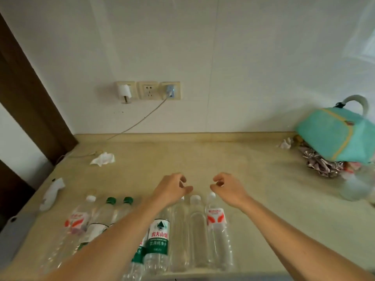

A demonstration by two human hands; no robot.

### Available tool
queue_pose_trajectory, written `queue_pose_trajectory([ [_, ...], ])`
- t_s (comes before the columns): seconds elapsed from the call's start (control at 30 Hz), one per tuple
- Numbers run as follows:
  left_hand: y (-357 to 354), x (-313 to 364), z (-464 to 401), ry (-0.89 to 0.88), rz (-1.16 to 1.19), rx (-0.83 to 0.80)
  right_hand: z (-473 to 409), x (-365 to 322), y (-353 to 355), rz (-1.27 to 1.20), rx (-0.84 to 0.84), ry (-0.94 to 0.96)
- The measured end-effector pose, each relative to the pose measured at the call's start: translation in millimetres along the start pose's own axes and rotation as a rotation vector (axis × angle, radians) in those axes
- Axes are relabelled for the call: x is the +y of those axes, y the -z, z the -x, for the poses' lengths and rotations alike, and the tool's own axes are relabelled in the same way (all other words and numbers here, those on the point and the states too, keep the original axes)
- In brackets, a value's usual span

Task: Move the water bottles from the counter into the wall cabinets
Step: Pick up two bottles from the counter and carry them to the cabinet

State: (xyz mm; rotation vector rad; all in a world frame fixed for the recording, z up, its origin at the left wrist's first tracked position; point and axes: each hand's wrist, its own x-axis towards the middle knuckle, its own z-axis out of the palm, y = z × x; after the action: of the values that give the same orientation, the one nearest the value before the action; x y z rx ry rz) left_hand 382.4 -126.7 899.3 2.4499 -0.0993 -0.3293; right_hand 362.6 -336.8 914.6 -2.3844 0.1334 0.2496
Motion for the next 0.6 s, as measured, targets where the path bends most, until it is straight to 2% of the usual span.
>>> queue_pose_trajectory([
  [0.1,-28.1,-10.6,-15.6,0.051,-0.112,-0.038,-14.6,29.0,-18.3,0.027,-0.044,-0.065],
  [0.23,-54.7,-12.6,-39.7,0.039,-0.332,-0.031,-39.0,53.7,-34.7,-0.061,-0.126,-0.158],
  [0.4,-87.4,-13.9,-56.7,0.079,-0.43,-0.135,-64.4,73.5,-55.2,-0.261,-0.218,-0.272],
  [0.5,-91.8,-11.3,-60.3,0.094,-0.428,-0.161,-74.3,79.7,-60.9,-0.371,-0.211,-0.34],
  [0.6,-82.5,-5.9,-64.5,0.12,-0.407,-0.228,-78.7,83.3,-58.6,-0.437,-0.195,-0.329],
])
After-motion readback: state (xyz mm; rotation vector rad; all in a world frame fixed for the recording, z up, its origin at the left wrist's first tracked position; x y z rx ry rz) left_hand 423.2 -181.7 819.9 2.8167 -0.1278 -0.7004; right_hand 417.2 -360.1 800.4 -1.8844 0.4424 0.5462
